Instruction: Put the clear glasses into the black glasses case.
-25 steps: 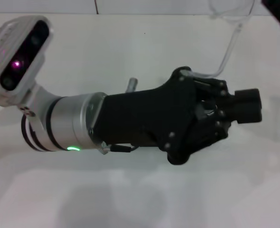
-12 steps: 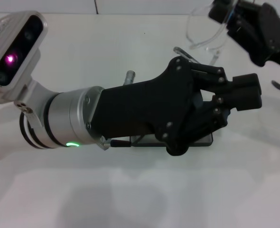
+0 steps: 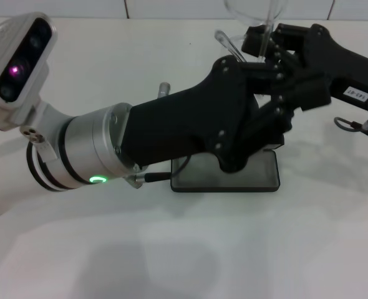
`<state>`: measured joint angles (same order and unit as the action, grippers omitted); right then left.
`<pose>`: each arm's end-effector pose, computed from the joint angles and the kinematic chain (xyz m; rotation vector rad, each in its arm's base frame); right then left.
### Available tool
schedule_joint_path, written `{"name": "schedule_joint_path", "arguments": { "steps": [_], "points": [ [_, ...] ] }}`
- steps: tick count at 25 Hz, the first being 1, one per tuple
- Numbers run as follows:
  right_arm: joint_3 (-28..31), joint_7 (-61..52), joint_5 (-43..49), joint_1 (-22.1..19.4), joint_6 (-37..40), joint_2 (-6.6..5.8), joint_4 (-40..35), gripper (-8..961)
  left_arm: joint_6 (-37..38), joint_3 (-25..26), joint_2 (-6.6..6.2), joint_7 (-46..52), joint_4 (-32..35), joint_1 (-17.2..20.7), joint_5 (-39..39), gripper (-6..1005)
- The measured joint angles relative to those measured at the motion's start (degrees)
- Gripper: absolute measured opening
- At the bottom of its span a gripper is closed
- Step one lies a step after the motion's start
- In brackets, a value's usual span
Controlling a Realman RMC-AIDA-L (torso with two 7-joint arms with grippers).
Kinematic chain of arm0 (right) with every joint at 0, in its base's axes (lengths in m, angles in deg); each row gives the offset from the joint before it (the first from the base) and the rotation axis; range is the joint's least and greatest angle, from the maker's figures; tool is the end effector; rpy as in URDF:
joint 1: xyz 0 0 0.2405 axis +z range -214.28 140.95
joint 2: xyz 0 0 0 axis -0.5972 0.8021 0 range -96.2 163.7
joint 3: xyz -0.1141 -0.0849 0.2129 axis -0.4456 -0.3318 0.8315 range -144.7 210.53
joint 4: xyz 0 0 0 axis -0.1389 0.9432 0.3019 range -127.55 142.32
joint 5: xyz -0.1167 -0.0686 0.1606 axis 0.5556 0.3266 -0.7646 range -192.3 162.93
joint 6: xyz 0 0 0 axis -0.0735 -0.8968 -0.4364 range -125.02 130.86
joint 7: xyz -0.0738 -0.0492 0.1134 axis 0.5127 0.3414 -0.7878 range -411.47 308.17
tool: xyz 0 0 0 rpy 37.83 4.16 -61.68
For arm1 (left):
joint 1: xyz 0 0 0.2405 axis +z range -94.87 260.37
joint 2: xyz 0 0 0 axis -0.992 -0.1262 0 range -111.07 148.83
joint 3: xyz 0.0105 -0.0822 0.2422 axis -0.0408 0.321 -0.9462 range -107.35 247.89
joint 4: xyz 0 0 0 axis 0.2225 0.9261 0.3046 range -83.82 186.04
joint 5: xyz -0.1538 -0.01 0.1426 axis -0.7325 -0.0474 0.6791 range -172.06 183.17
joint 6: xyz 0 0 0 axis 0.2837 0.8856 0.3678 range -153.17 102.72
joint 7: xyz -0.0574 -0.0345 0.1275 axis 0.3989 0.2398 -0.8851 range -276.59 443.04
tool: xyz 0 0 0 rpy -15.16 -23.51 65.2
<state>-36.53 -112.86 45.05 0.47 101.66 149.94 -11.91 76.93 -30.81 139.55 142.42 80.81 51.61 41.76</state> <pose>0.1693 0.3350 -0.0028 -2.5391 0.2325 1.5551 -0.1235 0.2712 -0.0421 2.4372 0.1178 1.8011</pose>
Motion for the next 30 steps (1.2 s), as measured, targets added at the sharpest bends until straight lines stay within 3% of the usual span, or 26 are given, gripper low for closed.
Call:
{"name": "schedule_joint_path", "arguments": {
  "steps": [30],
  "points": [
    [-5.37,0.66,-0.04,0.39,-2.73,-0.09,-0.20,146,-3.65,-0.54,0.00,0.69,-2.56,0.38,-4.37,80]
  ]
}}
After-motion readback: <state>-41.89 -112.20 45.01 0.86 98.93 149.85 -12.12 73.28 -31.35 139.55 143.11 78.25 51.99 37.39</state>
